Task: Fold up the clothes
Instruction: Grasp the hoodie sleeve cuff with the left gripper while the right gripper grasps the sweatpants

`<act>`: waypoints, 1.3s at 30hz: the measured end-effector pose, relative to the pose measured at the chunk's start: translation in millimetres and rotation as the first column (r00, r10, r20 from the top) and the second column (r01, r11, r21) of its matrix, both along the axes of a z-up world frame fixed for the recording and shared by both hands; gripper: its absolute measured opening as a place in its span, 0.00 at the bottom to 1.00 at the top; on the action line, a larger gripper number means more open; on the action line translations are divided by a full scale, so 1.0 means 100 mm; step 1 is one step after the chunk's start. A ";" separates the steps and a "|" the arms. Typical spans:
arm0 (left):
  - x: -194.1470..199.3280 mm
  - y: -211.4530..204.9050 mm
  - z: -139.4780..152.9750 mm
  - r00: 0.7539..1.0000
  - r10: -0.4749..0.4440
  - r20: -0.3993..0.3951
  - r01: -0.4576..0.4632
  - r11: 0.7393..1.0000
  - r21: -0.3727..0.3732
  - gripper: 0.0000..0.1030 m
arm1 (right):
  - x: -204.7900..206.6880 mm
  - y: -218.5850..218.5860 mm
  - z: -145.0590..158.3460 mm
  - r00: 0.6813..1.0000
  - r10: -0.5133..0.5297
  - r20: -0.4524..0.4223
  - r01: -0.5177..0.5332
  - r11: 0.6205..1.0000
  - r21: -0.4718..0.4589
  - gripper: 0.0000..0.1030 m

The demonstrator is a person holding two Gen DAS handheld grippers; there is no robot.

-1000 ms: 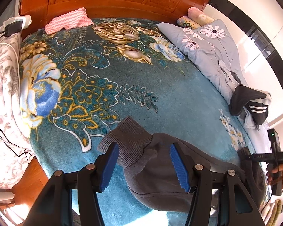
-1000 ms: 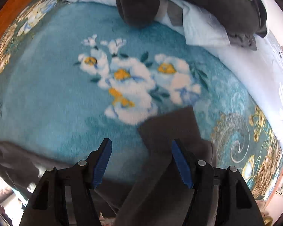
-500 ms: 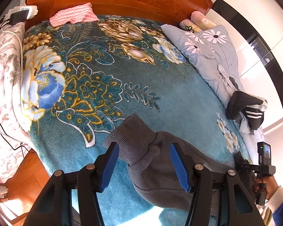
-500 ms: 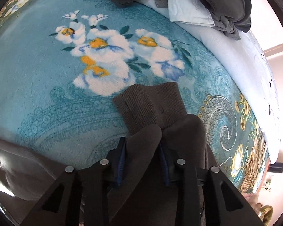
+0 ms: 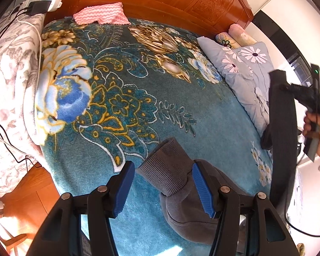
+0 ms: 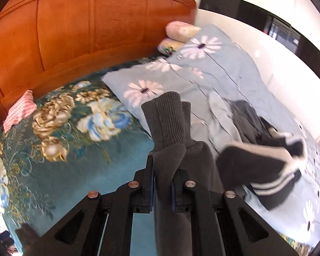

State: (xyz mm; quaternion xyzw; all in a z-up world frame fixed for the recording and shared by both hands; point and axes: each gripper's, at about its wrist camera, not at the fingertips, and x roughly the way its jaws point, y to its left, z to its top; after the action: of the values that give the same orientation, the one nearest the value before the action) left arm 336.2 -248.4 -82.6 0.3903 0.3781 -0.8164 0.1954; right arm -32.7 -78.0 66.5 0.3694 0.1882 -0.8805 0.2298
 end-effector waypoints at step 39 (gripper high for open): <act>-0.31 0.13 0.02 0.995 0.019 0.095 -0.031 0.992 0.121 0.07 | 3.26 4.65 -1.10 0.624 -0.470 0.624 0.633 0.773 -0.050 0.62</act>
State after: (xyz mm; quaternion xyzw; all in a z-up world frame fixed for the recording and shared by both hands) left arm 305.5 -235.5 -80.5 0.4346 0.4227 -0.7700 0.1989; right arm 293.5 386.7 -43.2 0.6243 -0.1342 -0.7686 0.0389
